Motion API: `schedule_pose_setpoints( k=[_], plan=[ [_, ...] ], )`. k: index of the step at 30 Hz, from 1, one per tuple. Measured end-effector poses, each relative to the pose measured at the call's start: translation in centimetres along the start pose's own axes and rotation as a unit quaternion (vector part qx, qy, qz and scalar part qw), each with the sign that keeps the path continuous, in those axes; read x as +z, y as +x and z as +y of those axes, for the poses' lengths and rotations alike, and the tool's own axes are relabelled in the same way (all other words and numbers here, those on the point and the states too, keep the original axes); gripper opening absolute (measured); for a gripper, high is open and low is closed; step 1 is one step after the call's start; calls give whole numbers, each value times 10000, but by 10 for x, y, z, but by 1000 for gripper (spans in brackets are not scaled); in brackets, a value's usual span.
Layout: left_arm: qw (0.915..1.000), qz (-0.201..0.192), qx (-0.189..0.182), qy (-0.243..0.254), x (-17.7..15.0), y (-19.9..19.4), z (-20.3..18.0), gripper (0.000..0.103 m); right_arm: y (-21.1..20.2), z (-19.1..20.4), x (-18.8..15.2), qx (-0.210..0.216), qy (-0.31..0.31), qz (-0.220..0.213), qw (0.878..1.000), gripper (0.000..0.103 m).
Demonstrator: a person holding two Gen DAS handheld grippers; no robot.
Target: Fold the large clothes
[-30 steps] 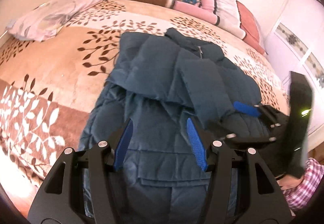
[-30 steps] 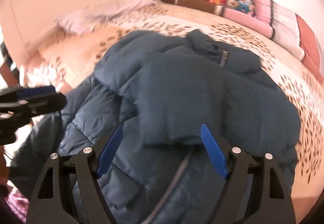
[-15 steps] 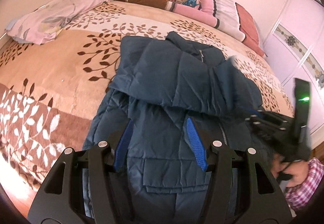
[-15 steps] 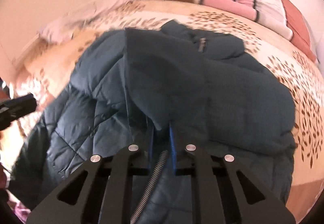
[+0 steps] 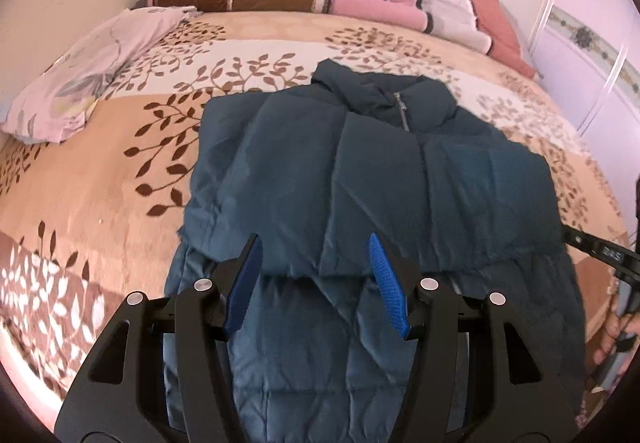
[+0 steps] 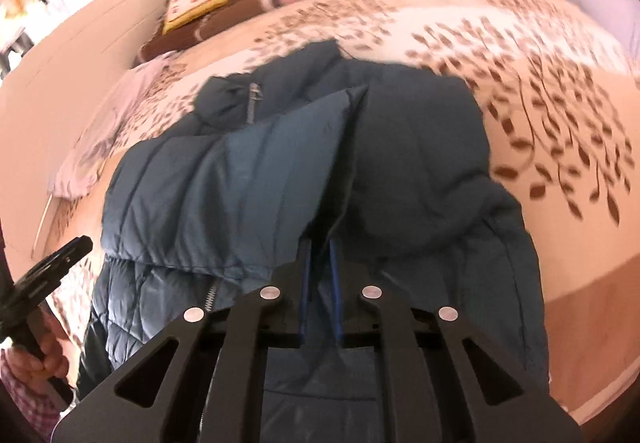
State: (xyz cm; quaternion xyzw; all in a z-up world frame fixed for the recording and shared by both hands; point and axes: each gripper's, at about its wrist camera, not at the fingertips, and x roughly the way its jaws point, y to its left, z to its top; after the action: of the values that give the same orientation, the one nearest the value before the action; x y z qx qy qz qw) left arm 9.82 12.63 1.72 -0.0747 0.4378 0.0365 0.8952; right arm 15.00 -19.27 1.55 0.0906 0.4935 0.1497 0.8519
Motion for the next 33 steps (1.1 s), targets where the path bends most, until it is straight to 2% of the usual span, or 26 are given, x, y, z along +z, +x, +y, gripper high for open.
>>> schedule_pose_setpoints(
  k=[3,6,9,14,18,19,21,22,29,30,31,32,33],
  plan=[
    [9997,195,127,-11,5,20,-2,55,8,-16,-4,54,319,203,9993,11],
    [9985,492,224,-100,2,40,-2,55,9,-31,-8,395,770,387,9955,11],
    [9983,539,218,-74,-4,46,-5,55,7,-42,-10,702,1025,495,9910,11],
    [9979,582,267,19,-7,50,-8,55,5,-44,-14,975,1185,647,9860,11],
    [9980,594,217,-16,-7,51,-7,55,-2,-36,-14,987,961,625,9885,13],
    [9980,598,217,-19,-7,51,-7,55,-4,-34,-14,1024,911,607,9887,35],
    [9980,594,213,-29,-7,53,-7,55,-13,-28,-15,985,770,354,9915,67],
    [9980,587,211,-33,-8,53,-7,55,-15,-23,-15,882,643,233,9938,68],
    [9979,613,218,-34,-9,56,-7,55,9,-8,-4,210,339,320,9987,67],
    [9978,618,221,-37,-9,56,-7,55,14,-6,-4,180,286,341,9988,61],
    [9978,622,227,-38,-9,57,-7,55,18,-4,-4,149,238,383,9989,45],
    [9978,625,236,-39,-8,57,-7,55,21,-3,-5,149,212,443,9987,39],
    [9977,630,255,-36,-8,58,-7,55,25,-2,-6,166,185,525,9983,27]
  ],
)
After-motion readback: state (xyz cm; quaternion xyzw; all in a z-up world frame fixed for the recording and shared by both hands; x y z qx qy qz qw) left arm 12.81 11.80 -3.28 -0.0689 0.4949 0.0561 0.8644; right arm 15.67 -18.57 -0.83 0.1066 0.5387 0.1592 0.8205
